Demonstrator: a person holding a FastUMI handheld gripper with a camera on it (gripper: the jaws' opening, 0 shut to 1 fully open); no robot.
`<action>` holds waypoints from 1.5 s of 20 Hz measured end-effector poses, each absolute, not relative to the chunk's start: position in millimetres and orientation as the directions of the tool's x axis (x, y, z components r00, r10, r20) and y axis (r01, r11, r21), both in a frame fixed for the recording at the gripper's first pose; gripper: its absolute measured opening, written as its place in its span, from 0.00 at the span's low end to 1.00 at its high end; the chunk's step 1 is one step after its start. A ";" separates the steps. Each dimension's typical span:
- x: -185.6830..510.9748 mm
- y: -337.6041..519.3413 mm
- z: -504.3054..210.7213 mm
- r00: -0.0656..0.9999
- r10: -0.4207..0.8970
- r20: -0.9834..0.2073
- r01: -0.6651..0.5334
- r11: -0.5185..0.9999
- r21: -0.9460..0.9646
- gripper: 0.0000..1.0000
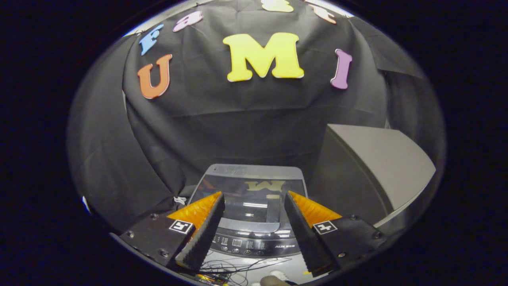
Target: Put the clothes into the washing machine and then close the washing machine lid.
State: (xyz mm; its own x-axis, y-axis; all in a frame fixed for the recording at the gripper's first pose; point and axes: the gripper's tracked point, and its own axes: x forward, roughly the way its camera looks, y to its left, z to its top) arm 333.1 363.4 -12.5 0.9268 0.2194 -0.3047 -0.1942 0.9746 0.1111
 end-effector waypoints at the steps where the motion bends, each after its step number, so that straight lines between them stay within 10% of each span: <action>1: 323.4 354.8 -2.6 0.934 0.221 -0.280 -0.197 0.974 0.114 0.95; 18: 134.9 55.8 74.0 0.994 0.102 0.036 -0.106 0.985 0.137 0.99; 30: 26.2 -58.9 -25.7 0.995 0.090 -0.041 -0.083 0.985 0.152 0.99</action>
